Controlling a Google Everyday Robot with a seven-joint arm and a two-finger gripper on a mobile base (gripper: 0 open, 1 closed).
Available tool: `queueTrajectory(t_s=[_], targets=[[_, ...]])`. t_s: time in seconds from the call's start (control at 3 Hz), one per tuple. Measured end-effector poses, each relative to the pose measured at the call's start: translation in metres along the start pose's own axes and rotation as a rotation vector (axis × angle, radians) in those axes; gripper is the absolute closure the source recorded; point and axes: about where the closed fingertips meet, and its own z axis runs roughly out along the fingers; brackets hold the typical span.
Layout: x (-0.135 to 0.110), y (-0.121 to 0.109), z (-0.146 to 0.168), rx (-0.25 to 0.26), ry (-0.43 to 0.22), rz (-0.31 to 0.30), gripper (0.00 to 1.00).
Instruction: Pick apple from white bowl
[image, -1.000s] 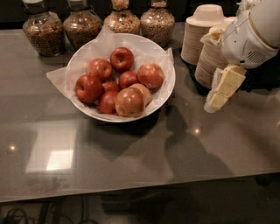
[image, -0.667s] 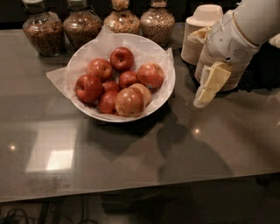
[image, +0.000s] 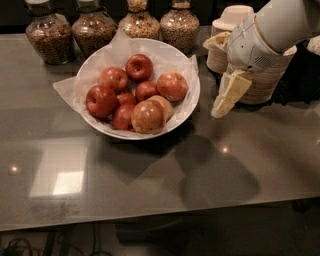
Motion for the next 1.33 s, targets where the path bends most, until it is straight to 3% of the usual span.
queueTrajectory(t_s=[0.33,0.67,1.33], targets=[[-0.005,-0.004,0.005,0.001,-0.012,-0.018,0.18],[-0.013,-0.006,0.006,0.002,-0.024,-0.037,0.34],[-0.04,-0.01,0.008,-0.001,-0.055,-0.108,0.49]])
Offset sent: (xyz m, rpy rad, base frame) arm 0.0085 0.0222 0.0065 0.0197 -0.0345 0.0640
